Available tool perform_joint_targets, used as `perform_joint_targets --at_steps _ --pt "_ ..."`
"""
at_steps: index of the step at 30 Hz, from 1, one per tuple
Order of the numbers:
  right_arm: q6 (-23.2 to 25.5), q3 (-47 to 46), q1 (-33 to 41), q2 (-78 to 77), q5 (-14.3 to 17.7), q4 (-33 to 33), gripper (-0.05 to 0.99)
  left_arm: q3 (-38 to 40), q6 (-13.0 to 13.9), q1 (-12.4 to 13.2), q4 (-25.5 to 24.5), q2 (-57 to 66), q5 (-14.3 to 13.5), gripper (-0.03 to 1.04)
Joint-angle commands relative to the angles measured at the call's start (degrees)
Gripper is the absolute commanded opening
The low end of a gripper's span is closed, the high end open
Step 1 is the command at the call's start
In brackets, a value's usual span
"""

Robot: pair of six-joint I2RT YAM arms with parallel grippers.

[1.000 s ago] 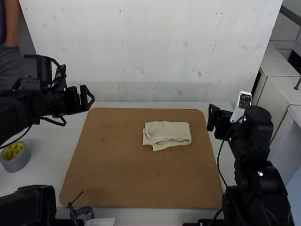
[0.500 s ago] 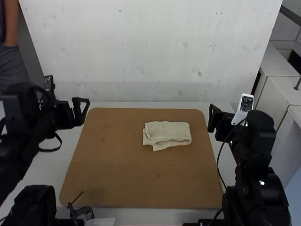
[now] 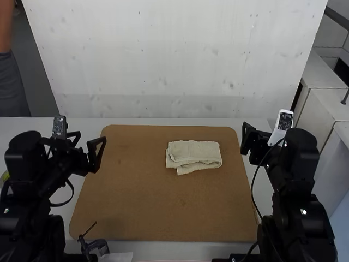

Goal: Fold the towel.

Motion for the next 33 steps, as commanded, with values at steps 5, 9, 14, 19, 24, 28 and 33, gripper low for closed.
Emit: perform_joint_targets --at_steps 5,9,14,19,24,28,33 --pt "-0.49 0.04 -1.38 0.83 0.59 0.57 0.96 -0.2 6.16 0.06 0.46 0.04 -4.7 0.99" --pt "-0.58 -3.04 -1.38 0.83 1.3 2.76 0.96 -0.37 5.81 -0.03 0.55 -0.05 -7.16 0.98" --pt "-0.76 -5.58 -1.38 0.74 1.3 4.52 0.96 -0.37 5.72 -0.03 0.55 -0.05 -7.16 0.98" --pt "-2.08 -5.94 -1.47 1.0 1.12 5.22 0.96 -0.37 5.72 -0.03 0.55 -0.05 -7.16 0.98" --pt "-5.86 -6.29 -1.03 1.0 0.94 5.31 0.96 -0.37 5.72 -0.03 0.55 -0.05 -7.07 0.98" --pt "-7.26 -6.29 -0.94 0.92 0.77 5.22 0.96 -0.37 5.72 -0.03 0.55 0.04 -7.16 0.98" --pt "-7.26 -6.29 -0.94 0.92 0.77 5.22 0.96 -0.29 5.72 -0.03 0.55 -0.05 -7.07 0.98"
